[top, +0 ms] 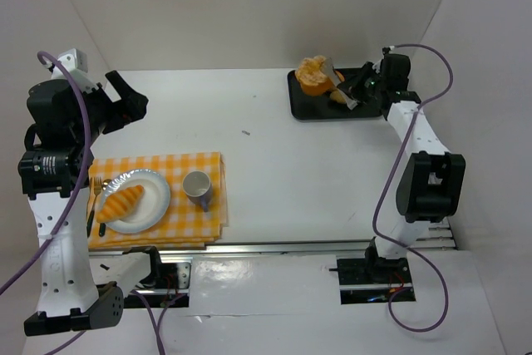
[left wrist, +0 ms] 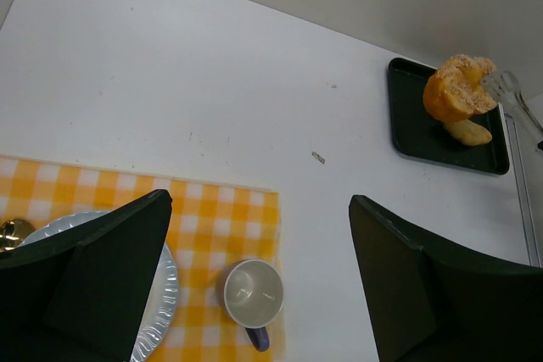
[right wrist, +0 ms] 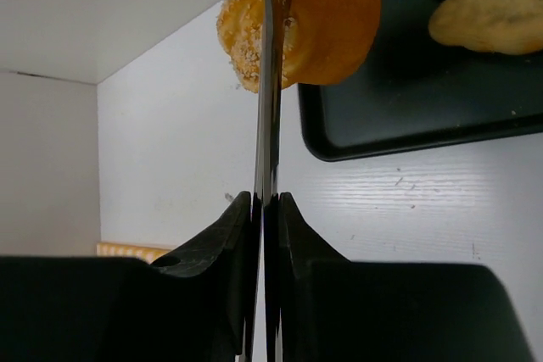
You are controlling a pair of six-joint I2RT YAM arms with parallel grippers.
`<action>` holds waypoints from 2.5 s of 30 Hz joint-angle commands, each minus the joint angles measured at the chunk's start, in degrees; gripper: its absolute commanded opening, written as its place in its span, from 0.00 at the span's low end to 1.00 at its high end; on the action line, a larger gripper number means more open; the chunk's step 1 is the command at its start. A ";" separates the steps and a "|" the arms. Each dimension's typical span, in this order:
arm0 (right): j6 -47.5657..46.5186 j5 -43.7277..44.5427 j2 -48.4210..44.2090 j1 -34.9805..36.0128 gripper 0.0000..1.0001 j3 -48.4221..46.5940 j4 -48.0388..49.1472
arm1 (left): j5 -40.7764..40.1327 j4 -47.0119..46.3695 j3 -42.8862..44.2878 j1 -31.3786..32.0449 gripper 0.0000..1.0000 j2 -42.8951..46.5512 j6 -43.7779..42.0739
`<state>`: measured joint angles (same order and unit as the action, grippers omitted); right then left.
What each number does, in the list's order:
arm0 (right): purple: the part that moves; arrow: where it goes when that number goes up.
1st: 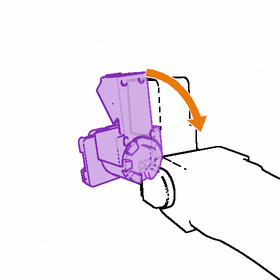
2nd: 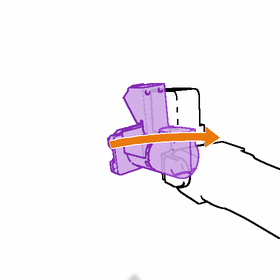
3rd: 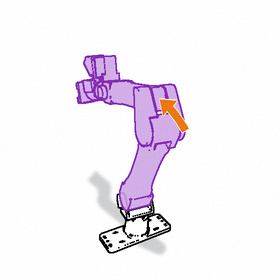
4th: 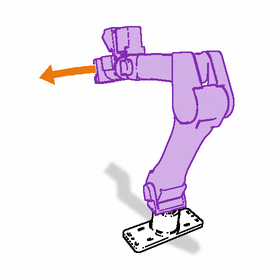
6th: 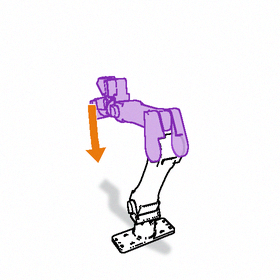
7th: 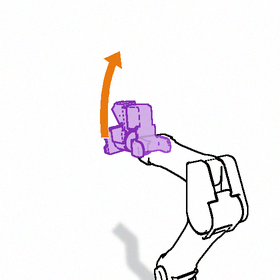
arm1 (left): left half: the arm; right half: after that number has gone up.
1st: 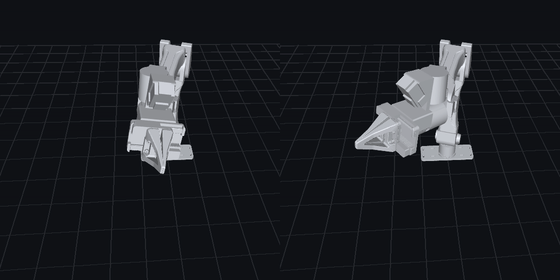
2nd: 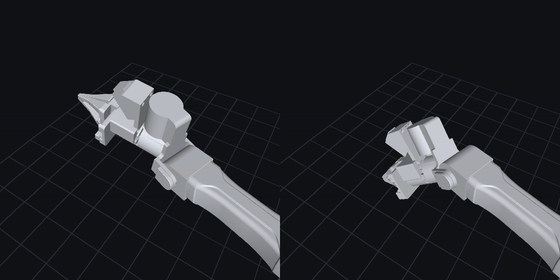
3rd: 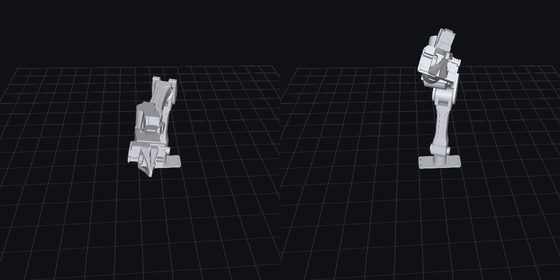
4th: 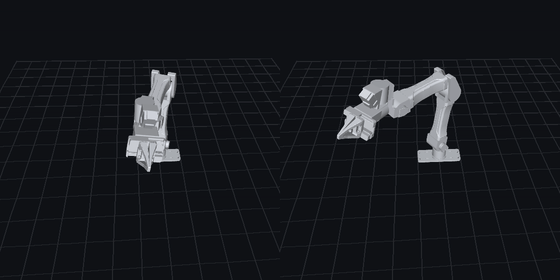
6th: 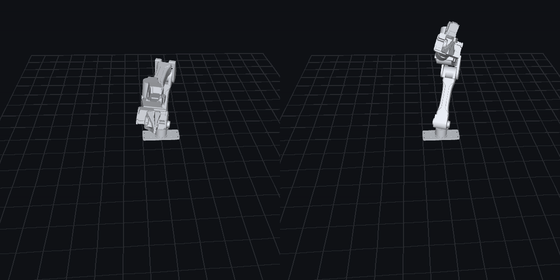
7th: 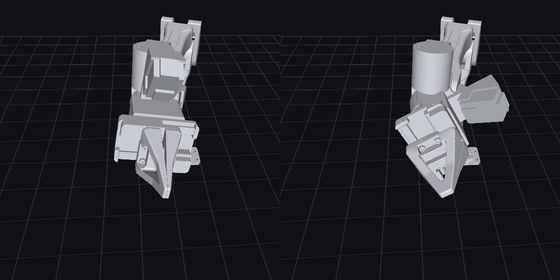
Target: Place the bread
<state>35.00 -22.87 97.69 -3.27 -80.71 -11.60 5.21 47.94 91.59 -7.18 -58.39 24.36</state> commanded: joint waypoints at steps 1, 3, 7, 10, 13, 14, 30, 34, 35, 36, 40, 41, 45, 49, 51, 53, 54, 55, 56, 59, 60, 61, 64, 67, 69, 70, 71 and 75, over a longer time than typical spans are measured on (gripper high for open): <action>-1.60 -2.69 -5.75 2.30 0.00 -4.45 2.81 | 0.50 -2.42 0.25 0.32 0.99 0.73 0.07; -1.61 -2.70 -6.28 5.28 0.00 -5.07 2.19 | -0.03 -2.42 0.25 0.32 0.99 1.26 0.07; -2.13 -3.41 -7.43 13.88 0.00 -5.60 3.86 | 0.59 -2.42 0.25 0.32 0.99 1.26 0.60; -2.21 -3.41 -5.33 22.84 0.00 -8.05 4.39 | 1.29 -2.42 0.78 0.32 0.99 1.26 0.60; -2.22 -4.45 -1.11 30.58 0.00 -10.69 5.61 | 1.29 -2.42 0.78 0.32 0.99 1.26 0.60; -1.61 -5.07 1.08 32.34 0.00 -11.31 6.31 | 1.29 -2.42 0.78 0.32 0.99 1.26 0.60; -2.04 -10.09 17.45 54.16 0.00 -22.31 4.65 | -0.38 -1.89 0.78 0.94 0.99 1.79 0.07; -0.03 -10.09 16.30 56.17 0.00 -16.51 7.11 | 0.41 -2.50 0.25 0.94 0.99 1.79 0.07; -0.02 -10.78 16.30 56.18 0.00 -14.93 7.11 | 0.41 -2.50 0.25 0.94 0.99 1.79 0.07; 0.50 -10.79 16.30 56.70 0.00 -14.31 7.11 | 0.41 -2.50 0.25 0.94 0.99 1.79 0.07; 0.50 -10.79 15.78 57.23 0.02 -13.16 7.11 | 0.94 -2.50 0.25 0.94 0.99 1.79 0.07; -0.02 -10.79 15.78 57.23 0.14 -13.16 5.72 | 0.94 -2.50 0.25 0.94 0.99 1.79 0.07; -1.25 -8.51 15.17 57.23 0.40 -14.48 3.25 | 0.94 -2.50 0.25 0.94 0.99 1.79 0.07; -2.48 -5.71 12.36 57.23 0.50 -16.49 1.84 | 0.94 -2.50 0.25 0.94 0.99 1.79 0.07; -3.19 -4.03 11.48 57.23 0.52 -17.28 0.18 | 0.94 -2.50 0.25 0.94 0.99 1.79 0.60; -4.50 -1.49 10.86 56.71 0.53 -18.17 -1.75 | 0.94 -2.50 0.25 0.94 0.99 1.79 0.60; -5.20 -0.69 10.86 56.71 0.53 -18.87 -1.76 | 1.46 -2.50 0.25 0.94 0.99 1.79 0.60; -5.21 -0.16 10.86 56.10 0.53 -18.87 -2.46 | 1.47 -2.50 0.25 0.94 0.99 1.79 0.60; -5.21 -0.15 10.33 56.09 0.53 -18.87 -2.47 | 1.47 -2.50 0.25 0.94 0.99 1.79 0.60; -3.98 1.33 7.70 53.90 0.53 -15.54 -0.71 | 0.86 -2.50 0.25 0.94 0.99 1.79 0.60; -3.98 2.73 6.04 53.11 0.55 -14.84 -0.01 | 0.85 -2.50 0.25 0.94 0.99 1.79 0.60; -3.98 3.62 5.24 52.58 0.57 -14.13 -0.01 | 0.85 -2.50 -0.27 0.94 0.99 1.79 0.60; -5.38 8.71 1.81 50.47 0.57 -11.07 -3.24 | 0.85 -2.50 -0.27 0.94 0.99 1.79 0.60; -7.66 20.37 -3.28 48.19 0.57 -6.50 -5.45 | 0.85 -2.50 -0.27 0.94 0.99 1.79 0.60; -8.54 29.84 -6.79 46.78 0.57 -0.88 -7.74 | 0.85 -2.50 -0.27 0.94 0.99 1.79 0.60; -9.51 33.12 -7.68 46.25 0.57 1.06 -8.26 | 0.85 -2.50 -0.27 0.94 0.99 1.79 0.60; -10.12 36.03 -8.39 46.25 0.57 4.38 -8.79 | 0.85 -2.50 -0.27 0.94 0.99 1.79 0.60; -13.37 42.21 -9.54 45.19 0.57 12.66 -5.73 | 0.85 -2.50 -0.27 0.94 0.99 1.79 0.60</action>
<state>25.54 10.02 88.84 41.80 -72.60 -17.74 5.74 47.94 91.48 -6.55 -57.49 24.38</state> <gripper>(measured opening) 0.570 0.992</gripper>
